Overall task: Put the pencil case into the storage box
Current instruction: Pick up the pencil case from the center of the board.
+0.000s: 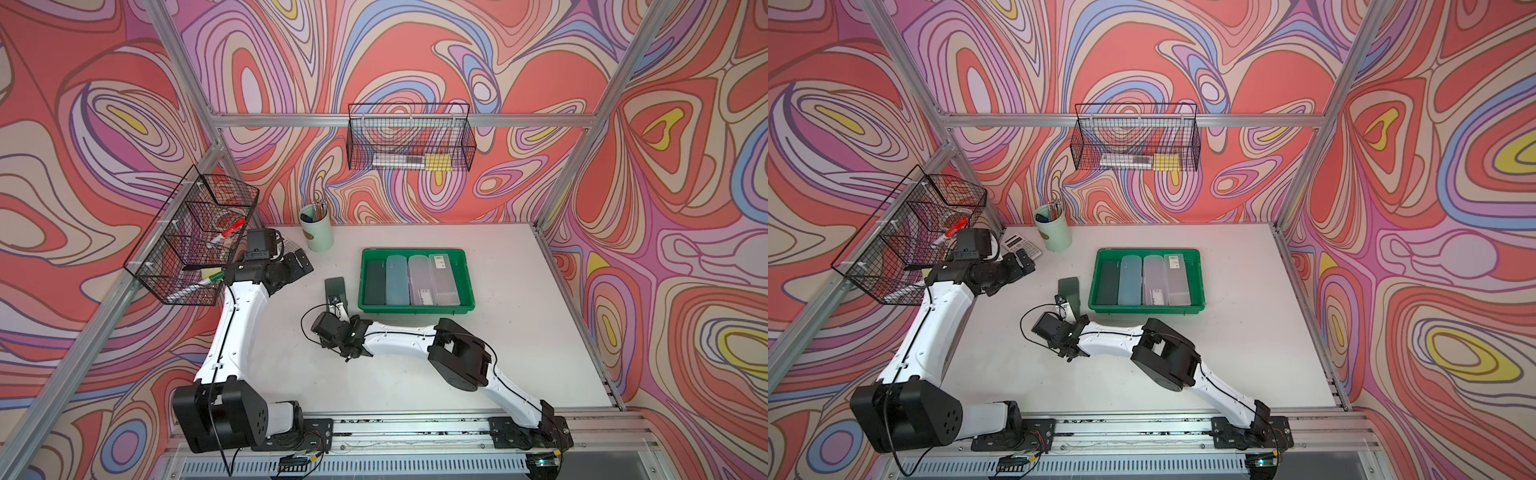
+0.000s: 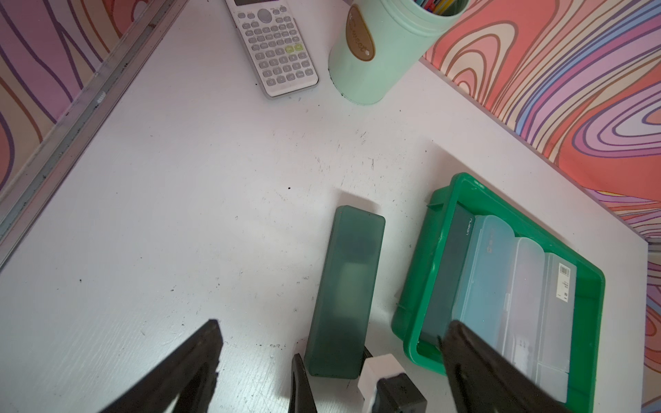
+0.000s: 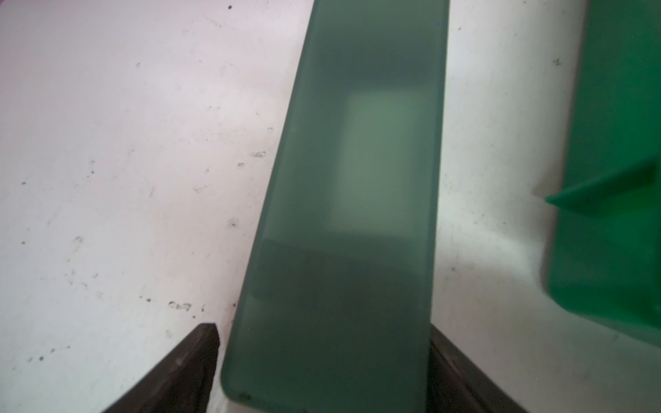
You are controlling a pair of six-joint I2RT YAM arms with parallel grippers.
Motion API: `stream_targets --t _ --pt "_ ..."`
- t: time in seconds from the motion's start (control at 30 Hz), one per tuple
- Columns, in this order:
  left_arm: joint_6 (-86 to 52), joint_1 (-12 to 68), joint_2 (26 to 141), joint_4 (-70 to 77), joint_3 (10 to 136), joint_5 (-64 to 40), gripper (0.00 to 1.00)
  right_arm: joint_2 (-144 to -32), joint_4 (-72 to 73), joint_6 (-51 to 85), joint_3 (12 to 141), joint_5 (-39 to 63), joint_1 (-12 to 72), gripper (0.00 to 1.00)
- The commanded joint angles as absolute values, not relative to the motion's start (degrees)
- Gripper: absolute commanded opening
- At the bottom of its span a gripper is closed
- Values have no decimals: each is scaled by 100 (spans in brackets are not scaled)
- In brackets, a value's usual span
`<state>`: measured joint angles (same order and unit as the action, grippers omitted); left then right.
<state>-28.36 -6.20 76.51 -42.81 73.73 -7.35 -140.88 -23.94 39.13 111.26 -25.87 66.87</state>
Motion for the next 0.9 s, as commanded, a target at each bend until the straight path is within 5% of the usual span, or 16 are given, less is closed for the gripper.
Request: stream_targets --t 0.0,0.37,0.87 --pt "-2847 -633 7541 -4320 7304 -747 99 -14610 -3158 4018 11458 -2470 6688 85" --pt "-2833 -633 7493 -4354 7255 -662 99 -14970 -3516 4223 11756 -2659 6684 76" --pt "-2937 -641 7023 -4679 7418 -434 99 -14092 -2725 3743 11088 -2712 6688 48"
